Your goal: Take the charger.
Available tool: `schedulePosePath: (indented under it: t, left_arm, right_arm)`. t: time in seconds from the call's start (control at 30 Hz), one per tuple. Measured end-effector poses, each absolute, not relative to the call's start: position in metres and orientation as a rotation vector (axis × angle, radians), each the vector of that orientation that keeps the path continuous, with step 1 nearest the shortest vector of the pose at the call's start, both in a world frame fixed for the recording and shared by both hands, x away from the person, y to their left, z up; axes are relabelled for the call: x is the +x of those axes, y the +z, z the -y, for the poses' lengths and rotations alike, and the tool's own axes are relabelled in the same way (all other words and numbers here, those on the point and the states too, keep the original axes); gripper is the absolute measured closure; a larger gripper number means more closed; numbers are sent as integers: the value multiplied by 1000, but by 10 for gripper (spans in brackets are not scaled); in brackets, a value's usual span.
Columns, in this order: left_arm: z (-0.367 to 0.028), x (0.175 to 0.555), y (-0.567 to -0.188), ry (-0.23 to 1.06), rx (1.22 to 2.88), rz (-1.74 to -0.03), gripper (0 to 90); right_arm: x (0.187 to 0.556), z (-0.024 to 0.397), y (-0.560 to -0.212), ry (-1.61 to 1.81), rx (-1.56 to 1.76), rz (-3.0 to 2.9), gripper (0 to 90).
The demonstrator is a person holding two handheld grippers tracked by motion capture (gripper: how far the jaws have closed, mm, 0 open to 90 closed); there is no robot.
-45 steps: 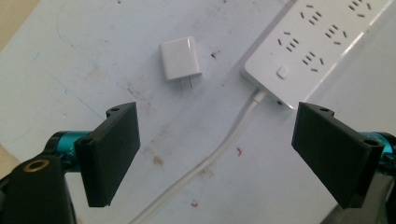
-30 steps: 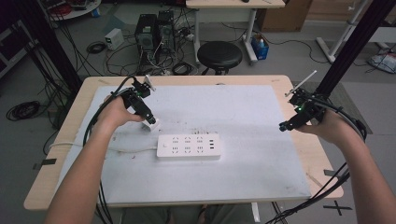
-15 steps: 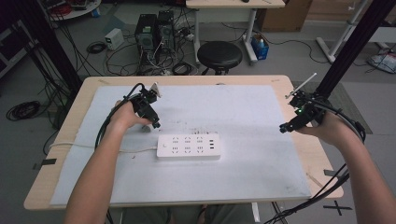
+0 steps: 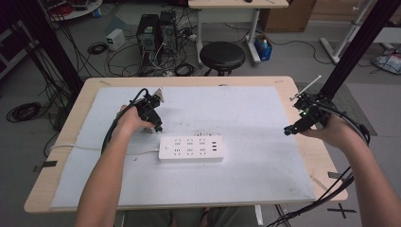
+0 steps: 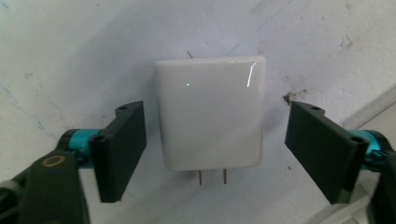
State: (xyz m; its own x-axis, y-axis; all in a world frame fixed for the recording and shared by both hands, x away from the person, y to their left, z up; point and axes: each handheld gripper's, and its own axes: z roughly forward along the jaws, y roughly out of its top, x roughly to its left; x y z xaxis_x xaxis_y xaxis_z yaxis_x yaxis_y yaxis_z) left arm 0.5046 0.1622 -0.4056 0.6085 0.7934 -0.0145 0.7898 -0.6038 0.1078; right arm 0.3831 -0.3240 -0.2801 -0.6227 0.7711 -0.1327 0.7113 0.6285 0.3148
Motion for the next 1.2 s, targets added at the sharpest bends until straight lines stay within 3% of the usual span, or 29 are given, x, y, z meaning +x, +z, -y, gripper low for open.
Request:
schedulePosePath:
  t: [0.13,0.27,0.53,0.8,0.83,1.03,1.2]
  left_arm:
    - [-160,507,-409,65,2750,-1338,275]
    - [-159,507,-410,83,2758,-1342,408]
    - [-163,506,-403,70,2756,-1343,421]
    - [-162,489,-350,91,2729,-1274,421]
    - [-160,482,-324,119,2742,-1233,421]
    - [-151,461,-271,179,2718,-1158,421]
    - [-142,446,-244,215,2730,-1087,421]
  right_arm:
    - [384,324,-282,340,1211,-2600,162]
    - [385,325,-285,336,1214,-2605,162]
    - [387,325,-285,332,1210,-2606,162]
    - [390,316,-279,343,1250,-2615,163]
    - [391,312,-276,345,1253,-2619,163]
    - [394,304,-267,345,1294,-2607,163]
    - [390,294,-260,355,1284,-2594,163]
